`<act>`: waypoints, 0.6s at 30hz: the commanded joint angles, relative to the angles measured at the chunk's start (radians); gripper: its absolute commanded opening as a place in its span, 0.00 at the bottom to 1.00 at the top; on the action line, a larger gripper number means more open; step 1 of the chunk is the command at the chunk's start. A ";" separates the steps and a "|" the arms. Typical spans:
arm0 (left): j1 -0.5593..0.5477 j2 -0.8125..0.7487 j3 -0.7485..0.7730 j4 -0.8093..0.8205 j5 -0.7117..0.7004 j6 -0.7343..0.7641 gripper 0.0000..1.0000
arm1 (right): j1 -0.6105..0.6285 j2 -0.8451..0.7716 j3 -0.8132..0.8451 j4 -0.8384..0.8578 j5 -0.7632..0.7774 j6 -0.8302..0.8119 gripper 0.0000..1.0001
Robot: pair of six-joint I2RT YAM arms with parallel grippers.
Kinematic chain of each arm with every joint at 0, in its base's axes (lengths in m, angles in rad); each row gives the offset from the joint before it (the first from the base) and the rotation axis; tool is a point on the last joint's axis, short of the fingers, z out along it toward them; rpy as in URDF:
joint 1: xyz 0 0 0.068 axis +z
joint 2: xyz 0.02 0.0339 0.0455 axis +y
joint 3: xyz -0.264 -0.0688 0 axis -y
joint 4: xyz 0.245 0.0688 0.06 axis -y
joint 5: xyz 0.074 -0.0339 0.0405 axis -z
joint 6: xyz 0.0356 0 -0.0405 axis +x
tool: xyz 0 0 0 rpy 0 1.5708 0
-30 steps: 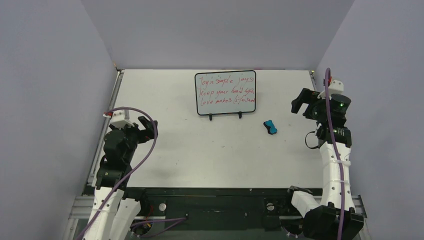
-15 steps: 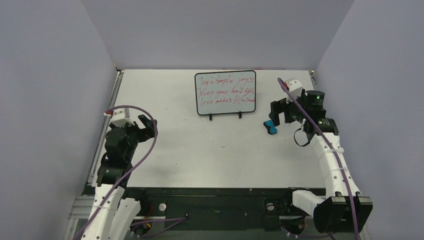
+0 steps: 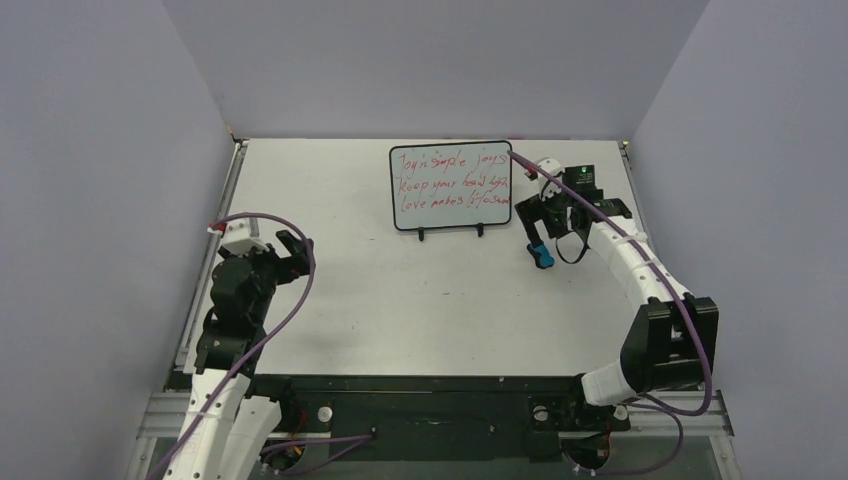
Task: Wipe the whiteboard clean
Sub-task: Pick up the whiteboard eraser from the center of the board.
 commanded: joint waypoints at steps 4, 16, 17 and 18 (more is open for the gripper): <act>-0.002 -0.013 0.001 0.061 0.000 0.021 0.87 | 0.018 0.155 0.103 0.023 0.184 0.049 0.86; -0.002 -0.025 -0.004 0.070 0.020 0.029 0.87 | -0.006 0.301 0.109 -0.021 0.151 0.092 0.54; -0.001 -0.026 -0.004 0.070 0.021 0.030 0.87 | -0.006 0.315 0.109 -0.021 0.148 0.092 0.54; -0.001 -0.026 -0.004 0.071 0.023 0.030 0.87 | -0.007 0.323 0.109 -0.022 0.145 0.092 0.54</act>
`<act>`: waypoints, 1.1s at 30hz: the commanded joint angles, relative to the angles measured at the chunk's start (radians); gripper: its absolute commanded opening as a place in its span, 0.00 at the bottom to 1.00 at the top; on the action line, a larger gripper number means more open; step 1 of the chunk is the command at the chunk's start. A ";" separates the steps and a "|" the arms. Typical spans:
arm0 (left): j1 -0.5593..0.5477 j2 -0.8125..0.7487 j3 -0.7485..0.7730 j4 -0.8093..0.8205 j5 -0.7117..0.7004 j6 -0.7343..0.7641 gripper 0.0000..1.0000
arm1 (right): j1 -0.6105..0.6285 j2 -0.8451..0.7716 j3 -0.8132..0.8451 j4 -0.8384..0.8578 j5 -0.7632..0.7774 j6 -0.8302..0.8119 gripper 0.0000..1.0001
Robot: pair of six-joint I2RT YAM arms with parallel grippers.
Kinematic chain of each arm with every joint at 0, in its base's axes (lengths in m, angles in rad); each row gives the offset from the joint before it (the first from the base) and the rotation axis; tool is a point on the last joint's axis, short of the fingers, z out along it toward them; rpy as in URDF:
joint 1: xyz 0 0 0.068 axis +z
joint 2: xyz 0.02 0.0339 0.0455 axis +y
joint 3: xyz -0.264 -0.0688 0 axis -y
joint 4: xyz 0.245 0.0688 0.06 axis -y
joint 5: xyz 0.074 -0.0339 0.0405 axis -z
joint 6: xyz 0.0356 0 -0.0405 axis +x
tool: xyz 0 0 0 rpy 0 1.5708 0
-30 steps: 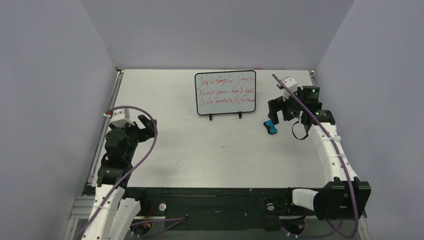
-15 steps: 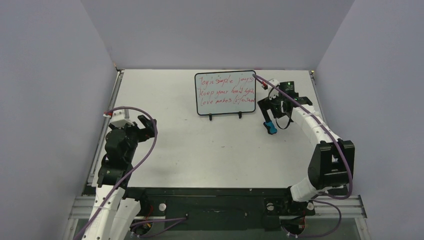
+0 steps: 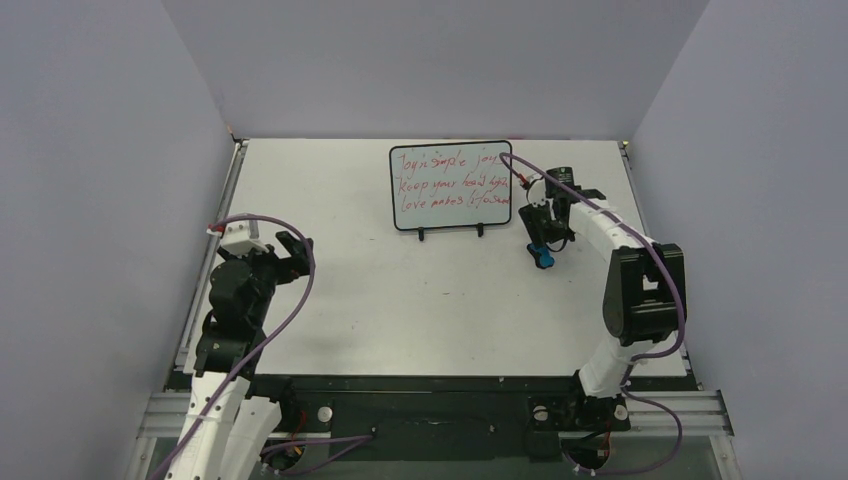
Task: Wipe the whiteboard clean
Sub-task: Pick up the whiteboard eraser from the center of the board.
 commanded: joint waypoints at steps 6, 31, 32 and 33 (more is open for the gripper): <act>-0.001 -0.010 -0.001 0.051 0.018 0.016 0.87 | -0.011 0.090 0.041 -0.025 -0.026 0.018 0.53; 0.015 0.115 0.000 0.131 0.223 -0.078 0.86 | -0.019 0.009 0.057 -0.106 -0.251 -0.065 0.07; 0.017 0.146 0.001 0.152 0.279 -0.142 0.86 | -0.025 -0.016 0.046 -0.113 -0.312 -0.084 0.07; 0.016 0.209 -0.002 0.228 0.303 -0.180 0.86 | -0.030 -0.060 0.041 -0.126 -0.347 -0.093 0.06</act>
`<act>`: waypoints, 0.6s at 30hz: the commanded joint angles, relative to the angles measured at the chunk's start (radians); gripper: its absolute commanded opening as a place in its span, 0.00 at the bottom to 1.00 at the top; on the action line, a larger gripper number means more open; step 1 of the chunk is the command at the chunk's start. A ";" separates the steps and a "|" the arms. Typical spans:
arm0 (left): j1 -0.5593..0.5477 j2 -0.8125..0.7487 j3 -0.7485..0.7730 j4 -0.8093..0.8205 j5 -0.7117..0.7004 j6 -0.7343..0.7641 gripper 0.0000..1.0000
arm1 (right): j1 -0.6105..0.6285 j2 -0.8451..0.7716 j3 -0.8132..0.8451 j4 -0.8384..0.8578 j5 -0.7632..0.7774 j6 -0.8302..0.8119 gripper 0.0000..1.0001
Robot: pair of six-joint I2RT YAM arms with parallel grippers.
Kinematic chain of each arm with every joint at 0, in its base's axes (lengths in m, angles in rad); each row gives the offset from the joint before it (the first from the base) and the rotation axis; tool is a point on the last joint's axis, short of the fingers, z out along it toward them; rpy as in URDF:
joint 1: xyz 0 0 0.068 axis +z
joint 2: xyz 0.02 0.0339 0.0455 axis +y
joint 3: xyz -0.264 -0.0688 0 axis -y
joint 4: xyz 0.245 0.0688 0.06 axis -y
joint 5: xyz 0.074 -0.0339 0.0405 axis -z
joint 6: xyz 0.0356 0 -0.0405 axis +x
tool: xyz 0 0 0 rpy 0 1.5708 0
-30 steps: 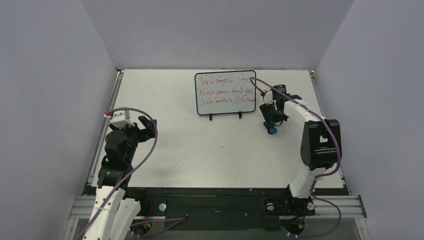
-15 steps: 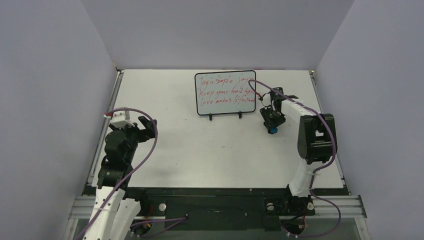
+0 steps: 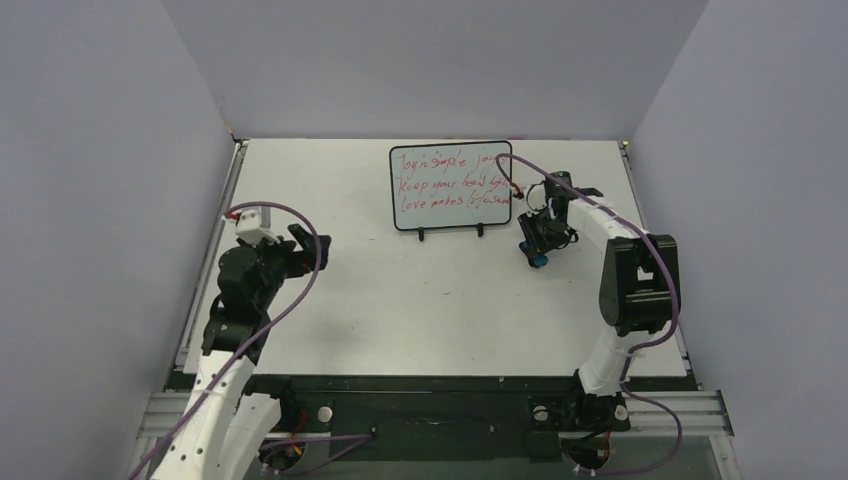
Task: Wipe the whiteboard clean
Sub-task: Pick up the whiteboard eraser from the center of the board.
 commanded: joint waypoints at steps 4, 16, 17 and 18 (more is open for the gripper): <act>0.004 0.425 -0.007 0.501 0.292 -0.318 0.86 | -0.062 -0.296 -0.035 -0.051 -0.385 -0.092 0.03; -0.011 1.317 0.378 1.041 0.629 -0.369 0.65 | -0.099 -0.378 -0.055 -0.065 -0.527 -0.121 0.02; -0.018 1.337 0.405 1.055 0.628 -0.367 0.65 | -0.099 -0.377 -0.055 -0.065 -0.526 -0.121 0.02; -0.021 1.379 0.415 1.066 0.625 -0.369 0.65 | -0.099 -0.375 -0.055 -0.065 -0.525 -0.122 0.02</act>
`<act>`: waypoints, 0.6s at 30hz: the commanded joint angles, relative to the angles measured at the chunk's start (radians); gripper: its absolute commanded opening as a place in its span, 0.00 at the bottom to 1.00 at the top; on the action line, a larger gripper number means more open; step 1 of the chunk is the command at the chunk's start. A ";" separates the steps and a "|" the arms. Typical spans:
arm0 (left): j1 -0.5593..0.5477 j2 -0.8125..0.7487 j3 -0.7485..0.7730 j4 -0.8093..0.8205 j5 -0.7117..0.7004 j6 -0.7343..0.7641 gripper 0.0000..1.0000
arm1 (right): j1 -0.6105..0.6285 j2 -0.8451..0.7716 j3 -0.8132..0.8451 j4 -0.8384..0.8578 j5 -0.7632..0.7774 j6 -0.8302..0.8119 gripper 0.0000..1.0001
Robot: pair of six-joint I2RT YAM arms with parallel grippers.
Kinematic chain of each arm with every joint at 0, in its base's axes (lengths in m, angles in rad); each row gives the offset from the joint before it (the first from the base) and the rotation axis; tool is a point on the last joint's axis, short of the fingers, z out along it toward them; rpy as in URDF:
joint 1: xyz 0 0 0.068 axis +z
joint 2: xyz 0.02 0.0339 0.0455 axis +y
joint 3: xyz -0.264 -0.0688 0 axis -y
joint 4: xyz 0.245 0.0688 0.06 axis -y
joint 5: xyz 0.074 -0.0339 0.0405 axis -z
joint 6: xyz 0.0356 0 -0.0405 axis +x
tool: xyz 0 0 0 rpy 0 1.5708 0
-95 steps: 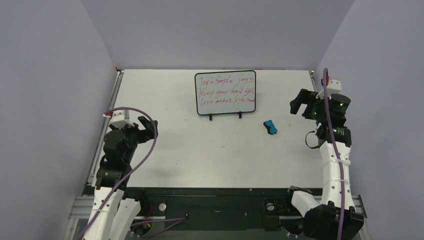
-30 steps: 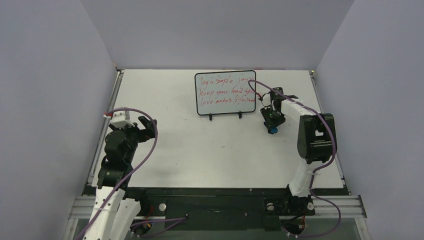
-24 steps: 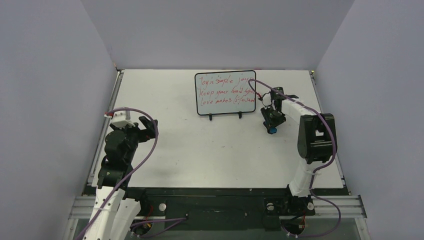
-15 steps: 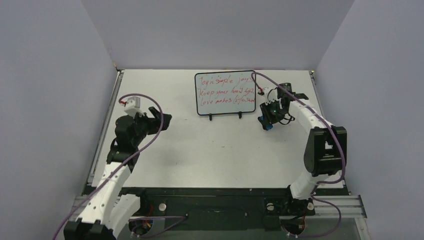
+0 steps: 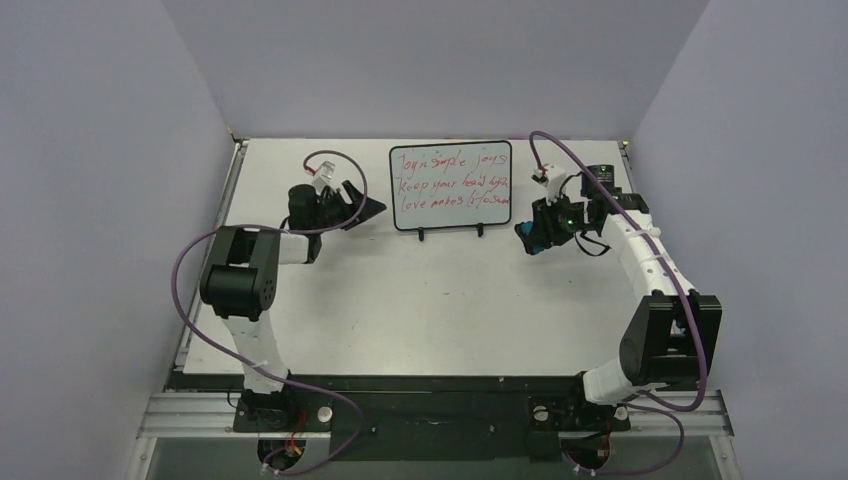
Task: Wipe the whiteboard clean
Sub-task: Pick up the whiteboard eraser from the center of the board.
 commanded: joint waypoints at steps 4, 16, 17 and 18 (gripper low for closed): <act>-0.035 0.198 0.164 0.266 0.073 -0.013 0.64 | 0.008 -0.003 0.006 0.005 -0.045 -0.027 0.02; -0.064 0.396 0.324 0.529 0.149 -0.189 0.45 | 0.008 0.021 0.012 -0.004 -0.034 -0.040 0.02; -0.068 0.408 0.341 0.534 0.162 -0.192 0.43 | 0.009 0.024 0.012 -0.005 -0.033 -0.042 0.02; -0.074 0.416 0.349 0.540 0.168 -0.203 0.38 | 0.009 0.026 0.013 -0.006 -0.032 -0.042 0.02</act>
